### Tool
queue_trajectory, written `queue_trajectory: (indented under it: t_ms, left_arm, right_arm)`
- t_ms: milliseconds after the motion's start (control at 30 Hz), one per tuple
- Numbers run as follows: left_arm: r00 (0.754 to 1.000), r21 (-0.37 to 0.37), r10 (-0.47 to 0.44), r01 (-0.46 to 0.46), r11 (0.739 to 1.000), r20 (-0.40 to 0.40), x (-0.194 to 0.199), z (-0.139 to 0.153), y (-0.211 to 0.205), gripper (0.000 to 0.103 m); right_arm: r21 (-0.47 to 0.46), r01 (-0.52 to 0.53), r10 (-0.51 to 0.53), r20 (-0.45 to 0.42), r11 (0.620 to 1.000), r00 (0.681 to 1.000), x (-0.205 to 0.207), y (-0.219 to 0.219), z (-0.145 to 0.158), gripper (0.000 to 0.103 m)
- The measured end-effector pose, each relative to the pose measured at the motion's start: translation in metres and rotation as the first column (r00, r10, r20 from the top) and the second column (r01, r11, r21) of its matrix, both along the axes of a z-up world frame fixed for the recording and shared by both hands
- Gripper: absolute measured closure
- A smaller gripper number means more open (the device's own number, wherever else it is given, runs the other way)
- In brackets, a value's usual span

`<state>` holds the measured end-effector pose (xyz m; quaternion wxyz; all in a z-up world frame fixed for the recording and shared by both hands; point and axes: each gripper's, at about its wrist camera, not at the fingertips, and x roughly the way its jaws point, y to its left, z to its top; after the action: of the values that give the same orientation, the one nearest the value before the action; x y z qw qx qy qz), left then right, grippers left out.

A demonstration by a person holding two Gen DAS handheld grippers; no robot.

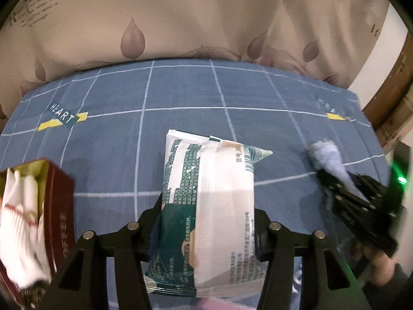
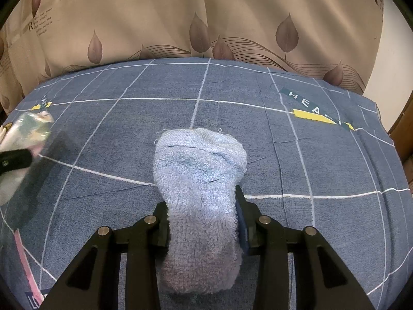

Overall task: Organize soft objects
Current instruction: 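Carry the wipes pack into the tin and open the left tool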

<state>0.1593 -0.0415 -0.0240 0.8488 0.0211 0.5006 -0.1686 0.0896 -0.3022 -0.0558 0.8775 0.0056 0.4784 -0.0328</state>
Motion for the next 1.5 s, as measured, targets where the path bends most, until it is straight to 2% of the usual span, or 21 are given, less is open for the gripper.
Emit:
queue_trajectory:
  t_ms: [133,300,500,667,1000,1133,1300,1500]
  left_arm:
    - [0.999,-0.013,0.000,0.001,1.000,0.032,-0.019,0.017,0.007,0.049]
    - [0.998,-0.045,0.019,-0.017,0.999,0.053,-0.036,0.044,0.035,0.049]
    - [0.990,0.016,0.051,-0.054,0.998,0.130,-0.049,0.074,0.073,0.049]
    - [0.978,0.055,0.114,-0.126,0.991,0.177,-0.054,0.087,0.112,0.049]
    - [0.952,0.111,0.241,-0.265,0.958,0.189,-0.051,0.085,0.183,0.049]
    - [0.938,0.107,0.290,-0.314,0.943,0.190,-0.048,0.084,0.206,0.049]
    - [0.926,0.122,0.325,-0.351,0.928,0.193,-0.040,0.080,0.220,0.049]
    - [0.934,0.138,0.321,-0.343,0.929,0.160,-0.031,0.060,0.222,0.049]
  right_arm:
    - [-0.001,0.000,0.000,0.000,1.000,1.000,0.000,-0.001,0.000,0.068]
    - [-0.003,0.000,0.000,-0.001,1.000,1.000,0.001,0.000,0.000,0.068]
    - [-0.006,0.001,-0.001,-0.001,1.000,1.000,0.002,-0.001,0.000,0.068]
    - [-0.008,0.000,0.000,-0.001,1.000,1.000,0.002,-0.001,0.000,0.068]
    - [-0.007,0.001,-0.001,-0.001,1.000,1.000,0.002,-0.001,0.000,0.068]
    - [-0.006,0.001,-0.001,-0.001,1.000,1.000,0.002,-0.001,0.000,0.068]
    - [-0.006,0.001,-0.001,-0.001,1.000,1.000,0.001,-0.001,0.000,0.068]
    - [-0.006,0.001,-0.001,-0.001,1.000,1.000,0.001,-0.001,0.000,0.068]
